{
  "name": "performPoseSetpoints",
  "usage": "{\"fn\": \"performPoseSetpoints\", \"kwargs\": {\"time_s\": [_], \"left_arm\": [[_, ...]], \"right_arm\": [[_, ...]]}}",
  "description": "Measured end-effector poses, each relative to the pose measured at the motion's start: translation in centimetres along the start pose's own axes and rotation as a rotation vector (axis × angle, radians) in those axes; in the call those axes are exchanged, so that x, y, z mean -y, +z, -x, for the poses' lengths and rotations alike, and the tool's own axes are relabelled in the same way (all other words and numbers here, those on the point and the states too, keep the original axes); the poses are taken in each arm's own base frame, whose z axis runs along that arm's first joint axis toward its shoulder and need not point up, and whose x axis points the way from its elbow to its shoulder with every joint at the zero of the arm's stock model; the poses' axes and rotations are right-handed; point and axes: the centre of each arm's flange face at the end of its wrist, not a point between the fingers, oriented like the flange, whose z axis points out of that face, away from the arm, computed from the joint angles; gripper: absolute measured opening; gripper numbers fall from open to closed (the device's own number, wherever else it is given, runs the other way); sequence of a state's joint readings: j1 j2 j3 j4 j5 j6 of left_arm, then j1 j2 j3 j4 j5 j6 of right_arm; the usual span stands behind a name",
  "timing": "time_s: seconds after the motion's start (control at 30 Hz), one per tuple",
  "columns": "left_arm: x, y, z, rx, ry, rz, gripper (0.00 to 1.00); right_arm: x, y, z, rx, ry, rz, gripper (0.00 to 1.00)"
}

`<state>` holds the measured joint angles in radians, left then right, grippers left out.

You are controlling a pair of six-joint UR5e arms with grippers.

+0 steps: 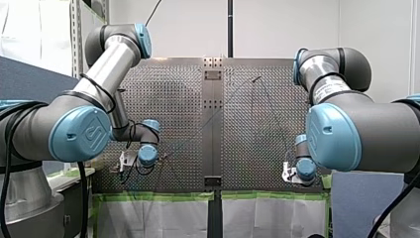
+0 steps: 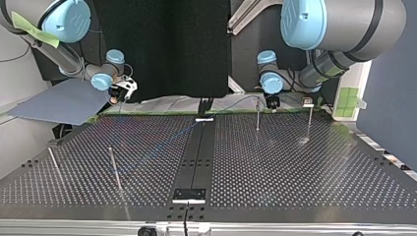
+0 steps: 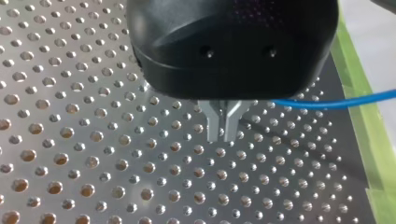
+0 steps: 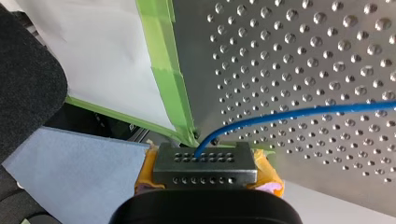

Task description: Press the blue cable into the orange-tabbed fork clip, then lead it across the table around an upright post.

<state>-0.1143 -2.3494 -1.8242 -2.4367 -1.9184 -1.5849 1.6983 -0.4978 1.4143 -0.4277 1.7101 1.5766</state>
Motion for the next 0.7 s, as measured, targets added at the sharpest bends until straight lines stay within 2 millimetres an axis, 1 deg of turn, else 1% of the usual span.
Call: {"fn": "performPoseSetpoints", "kwargs": {"time_s": [0.4,0.7], "left_arm": [[-0.1,0.2,0.1,0.006,-0.002,0.002,0.00],[-0.3,0.2,0.1,0.002,0.001,0.010,0.00]], "right_arm": [[-1.4,0.8,-0.2,-0.032,0.033,0.019,0.00],[-2.4,2.5,2.4,-0.012,0.056,0.035,0.00]]}}
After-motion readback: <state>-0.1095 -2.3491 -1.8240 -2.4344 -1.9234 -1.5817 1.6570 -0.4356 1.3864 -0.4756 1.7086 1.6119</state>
